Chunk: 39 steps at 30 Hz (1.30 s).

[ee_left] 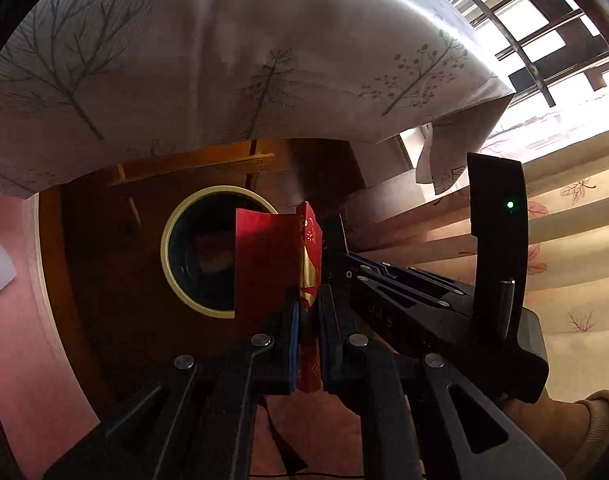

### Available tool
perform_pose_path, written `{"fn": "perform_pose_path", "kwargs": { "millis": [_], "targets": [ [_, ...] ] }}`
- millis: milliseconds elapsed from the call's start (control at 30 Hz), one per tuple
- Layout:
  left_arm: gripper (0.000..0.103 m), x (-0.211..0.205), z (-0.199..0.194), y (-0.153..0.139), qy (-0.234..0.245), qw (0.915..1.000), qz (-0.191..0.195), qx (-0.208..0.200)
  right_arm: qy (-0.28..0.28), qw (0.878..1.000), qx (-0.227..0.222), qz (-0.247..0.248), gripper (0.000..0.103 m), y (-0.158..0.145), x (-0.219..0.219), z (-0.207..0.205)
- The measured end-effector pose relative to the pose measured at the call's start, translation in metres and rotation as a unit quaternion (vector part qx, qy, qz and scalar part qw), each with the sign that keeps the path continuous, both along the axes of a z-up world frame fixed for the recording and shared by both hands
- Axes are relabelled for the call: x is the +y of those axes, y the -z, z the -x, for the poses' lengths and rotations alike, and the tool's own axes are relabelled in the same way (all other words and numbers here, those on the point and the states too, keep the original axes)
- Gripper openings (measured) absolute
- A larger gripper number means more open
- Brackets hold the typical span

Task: Collect trash
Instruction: 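Carry envelope and card over the wastebasket and open both grippers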

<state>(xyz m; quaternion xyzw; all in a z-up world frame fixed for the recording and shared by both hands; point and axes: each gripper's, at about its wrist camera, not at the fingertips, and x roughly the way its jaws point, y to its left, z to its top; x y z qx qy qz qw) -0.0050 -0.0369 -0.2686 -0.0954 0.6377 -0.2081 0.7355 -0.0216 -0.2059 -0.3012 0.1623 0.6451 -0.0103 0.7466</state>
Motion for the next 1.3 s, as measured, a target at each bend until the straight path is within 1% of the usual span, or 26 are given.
{"fn": "perform_pose_path", "kwargs": {
  "millis": [133,167,200,233,267,300,333,367,400,467,500,567,633,700,800,867,967,1133,1300],
  "targets": [
    [0.009,0.001,-0.015,0.069,-0.023,0.9994,-0.024,-0.006,0.001,1.0,0.019,-0.007,0.005,0.076,-0.004,-0.01],
    [0.01,0.001,-0.019,0.086,-0.029,0.999,-0.032,-0.008,-0.001,1.0,0.024,-0.009,0.008,0.093,-0.003,-0.013],
    [0.017,0.002,-0.023,0.101,-0.036,0.9985,-0.04,-0.011,-0.002,1.0,0.027,-0.012,0.008,0.109,-0.002,-0.016],
    [0.03,0.004,-0.027,0.115,-0.041,0.998,-0.047,-0.014,-0.002,0.999,0.032,-0.016,0.008,0.124,-0.002,-0.02],
    [0.037,0.005,-0.032,0.128,-0.044,0.9973,-0.056,-0.014,-0.002,0.999,0.039,-0.021,0.01,0.137,-0.003,-0.023],
    [0.052,0.008,-0.035,0.139,-0.05,0.9962,-0.069,-0.017,0.002,0.999,0.047,-0.022,0.019,0.149,-0.002,-0.029],
    [0.07,0.009,-0.038,0.151,-0.055,0.9953,-0.078,-0.016,0.006,0.998,0.051,-0.02,0.025,0.159,-0.004,-0.032],
    [0.078,0.013,-0.042,0.161,-0.06,0.9942,-0.089,-0.011,0.008,0.998,0.053,-0.023,0.039,0.167,-0.007,-0.033],
    [0.082,0.015,-0.048,0.171,-0.067,0.9929,-0.098,-0.008,0.008,0.998,0.052,-0.027,0.048,0.174,-0.008,-0.035],
    [0.083,0.022,-0.05,0.183,-0.078,0.9903,-0.115,-0.004,0.005,0.999,0.045,-0.02,0.048,0.182,-0.01,-0.036],
    [0.085,0.025,-0.052,0.188,-0.081,0.9892,-0.122,-0.003,0.003,0.999,0.04,-0.016,0.049,0.185,-0.011,-0.036],
    [0.088,0.032,-0.053,0.19,-0.089,0.9868,-0.135,-0.009,0.007,0.999,0.035,-0.011,0.049,0.186,-0.012,-0.034],
    [0.09,0.033,-0.047,0.185,-0.093,0.9857,-0.139,-0.018,0.017,0.999,0.028,-0.012,0.049,0.182,-0.015,-0.032],
    [0.09,0.035,-0.043,0.174,-0.094,0.9841,-0.147,-0.031,0.021,1.0,0.014,-0.012,0.049,0.173,-0.018,-0.03],
    [0.091,0.032,-0.031,0.15,-0.09,0.9821,-0.156,-0.054,0.016,1.0,-0.011,-0.012,0.049,0.149,-0.019,-0.025],
    [0.091,0.032,-0.025,0.132,-0.085,0.9811,-0.161,-0.066,0.009,1.0,-0.018,-0.011,0.049,0.131,-0.017,-0.022],
    [0.091,0.033,-0.015,0.099,-0.079,0.981,-0.159,-0.078,0.005,1.0,-0.026,-0.013,0.049,0.094,-0.015,-0.016],
    [0.09,0.039,-0.004,0.021,-0.058,0.9796,-0.157,-0.11,0.001,0.999,-0.05,-0.01,0.049,0.014,-0.01,-0.006],
    [0.09,0.05,-0.001,-0.073,-0.049,0.9759,-0.149,-0.152,-0.007,0.997,-0.082,-0.003,0.049,-0.071,-0.005,0.0]
  ]
}}
